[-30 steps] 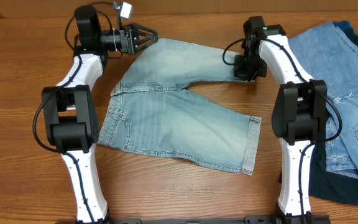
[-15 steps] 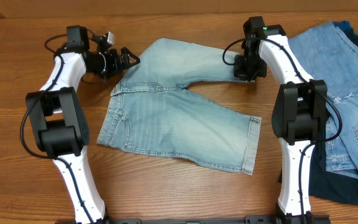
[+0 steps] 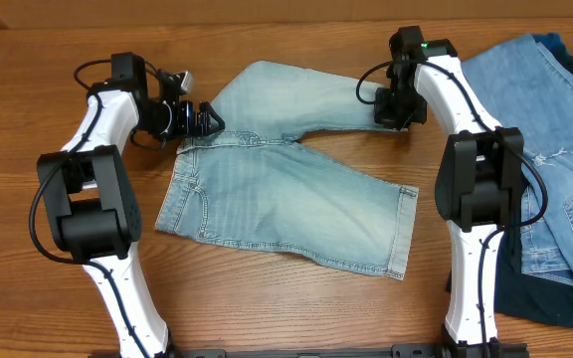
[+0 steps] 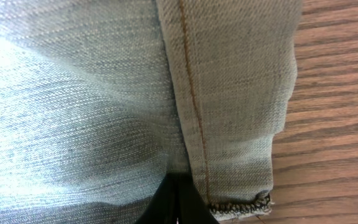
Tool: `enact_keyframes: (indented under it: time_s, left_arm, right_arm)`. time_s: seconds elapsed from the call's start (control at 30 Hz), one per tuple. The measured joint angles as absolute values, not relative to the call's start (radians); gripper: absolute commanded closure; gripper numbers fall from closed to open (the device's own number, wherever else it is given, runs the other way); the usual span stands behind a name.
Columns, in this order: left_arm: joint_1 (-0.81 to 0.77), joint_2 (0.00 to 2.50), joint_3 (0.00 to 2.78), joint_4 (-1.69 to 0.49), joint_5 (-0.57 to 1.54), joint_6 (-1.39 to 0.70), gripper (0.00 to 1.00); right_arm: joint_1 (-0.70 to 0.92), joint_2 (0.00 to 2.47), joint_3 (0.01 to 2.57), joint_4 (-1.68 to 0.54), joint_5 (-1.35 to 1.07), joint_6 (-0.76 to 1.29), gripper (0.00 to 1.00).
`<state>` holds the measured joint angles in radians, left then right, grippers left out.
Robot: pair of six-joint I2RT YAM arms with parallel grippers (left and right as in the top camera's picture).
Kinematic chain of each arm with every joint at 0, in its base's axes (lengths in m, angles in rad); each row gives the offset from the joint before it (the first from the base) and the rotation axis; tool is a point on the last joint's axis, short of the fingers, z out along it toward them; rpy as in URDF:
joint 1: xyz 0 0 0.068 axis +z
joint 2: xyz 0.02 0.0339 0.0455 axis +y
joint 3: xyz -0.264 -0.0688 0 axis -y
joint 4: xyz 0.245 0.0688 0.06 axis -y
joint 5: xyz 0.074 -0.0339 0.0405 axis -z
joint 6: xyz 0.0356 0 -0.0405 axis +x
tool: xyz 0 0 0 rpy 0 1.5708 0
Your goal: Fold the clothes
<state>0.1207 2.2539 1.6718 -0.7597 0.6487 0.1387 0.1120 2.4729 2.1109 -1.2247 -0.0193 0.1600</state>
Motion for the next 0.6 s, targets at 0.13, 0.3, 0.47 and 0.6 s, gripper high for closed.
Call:
enact_keyframes:
  time_s: [0.13,0.3,0.47,0.6]
  left_arm:
    - [0.122,2.270,1.662,-0.736,0.747,0.139,0.00]
    - [0.081,2.347,1.662,-0.562,0.994,0.118,0.00]
    - [0.027,2.413,1.652,-0.228,1.174,-0.043,0.00]
    - [-0.040,2.438,1.640,0.046,1.286,-0.209,0.00]
  right_arm:
    - [0.112,2.473,2.111,-1.223,-0.019,0.160,0.96]
    - [0.112,2.473,2.111,-1.224,-0.019,0.160,0.96]
    - [0.112,2.473,2.111,-1.223,-0.019,0.157,0.96]
    - [0.112,2.473,2.111,-1.223,-0.019,0.157,0.96]
